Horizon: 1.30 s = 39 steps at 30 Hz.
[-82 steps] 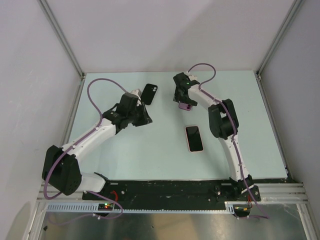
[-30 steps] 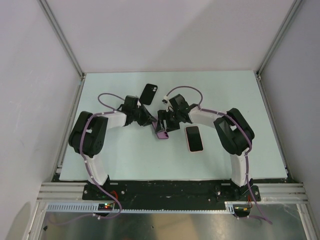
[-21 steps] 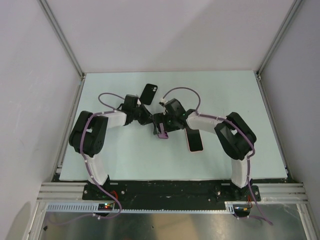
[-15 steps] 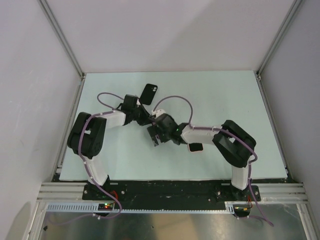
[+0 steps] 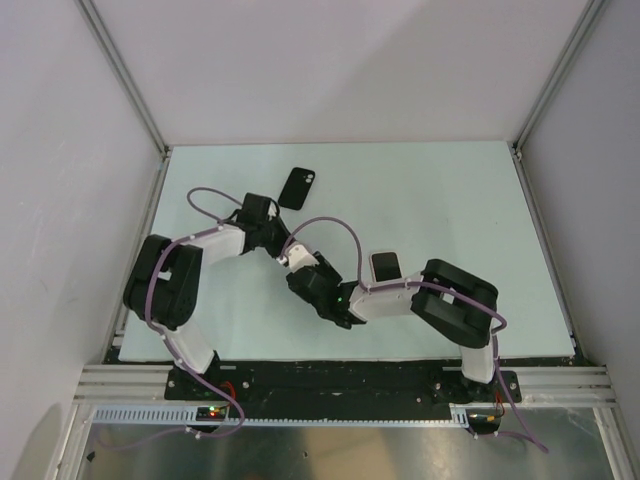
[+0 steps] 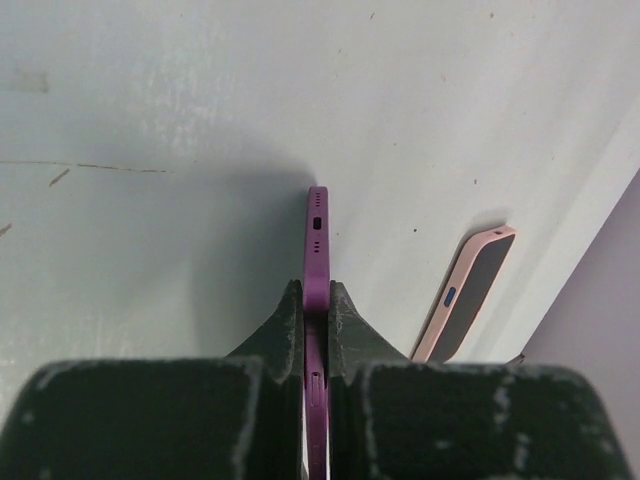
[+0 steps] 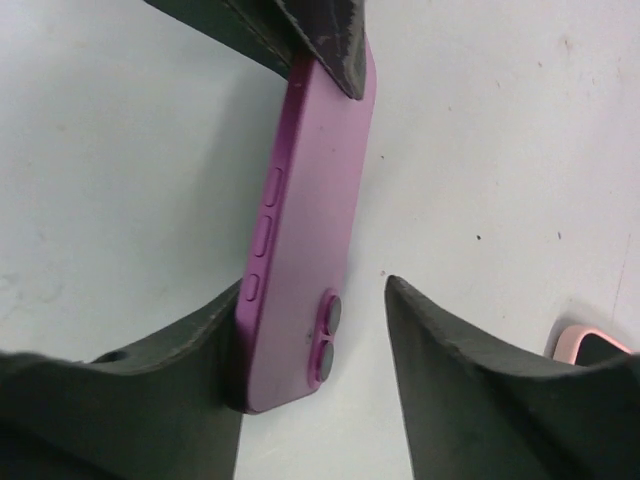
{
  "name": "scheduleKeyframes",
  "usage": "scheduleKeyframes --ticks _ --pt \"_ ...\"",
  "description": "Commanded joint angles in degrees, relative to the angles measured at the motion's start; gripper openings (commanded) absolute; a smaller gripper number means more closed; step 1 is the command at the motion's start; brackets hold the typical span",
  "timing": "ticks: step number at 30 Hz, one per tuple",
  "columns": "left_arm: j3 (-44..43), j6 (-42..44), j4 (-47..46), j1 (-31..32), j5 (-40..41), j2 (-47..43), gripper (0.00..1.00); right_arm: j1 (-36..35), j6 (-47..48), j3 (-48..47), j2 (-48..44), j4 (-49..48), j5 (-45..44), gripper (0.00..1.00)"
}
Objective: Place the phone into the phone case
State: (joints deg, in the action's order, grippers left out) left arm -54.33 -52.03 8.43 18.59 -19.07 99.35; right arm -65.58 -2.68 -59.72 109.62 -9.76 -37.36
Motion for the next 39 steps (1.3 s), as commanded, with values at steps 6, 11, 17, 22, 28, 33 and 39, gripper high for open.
scheduleKeyframes --ticks 6,11,17,22,28,33,39 --pt "2.56 3.25 5.11 -0.05 0.45 -5.66 0.2 -0.46 5.82 0.38 0.66 -9.81 -7.87 0.22" --pt "2.38 6.21 5.74 -0.03 1.4 -9.62 0.67 -0.3 5.44 0.79 -1.42 -10.13 -8.51 0.05" --pt "-4.21 14.28 9.95 -0.56 4.0 -14.75 0.93 1.32 1.27 1.0 -8.02 -3.62 -4.55 0.0" --pt "-13.21 26.97 13.11 -1.92 -3.72 -15.2 0.95 9.33 -5.33 3.59 -19.15 5.18 18.34 0.0" --pt "-19.68 37.43 14.56 -2.8 -18.63 -14.91 0.9 24.3 -8.38 4.55 -28.75 14.6 58.39 0.0" --pt "-25.19 42.33 17.62 -2.84 -31.47 -15.08 0.88 31.44 -6.62 4.33 -30.71 17.56 82.73 0.0" --pt "-26.6 49.88 25.18 -0.24 -34.06 -16.06 0.88 32.07 -1.76 2.15 -29.45 23.71 95.26 0.0"
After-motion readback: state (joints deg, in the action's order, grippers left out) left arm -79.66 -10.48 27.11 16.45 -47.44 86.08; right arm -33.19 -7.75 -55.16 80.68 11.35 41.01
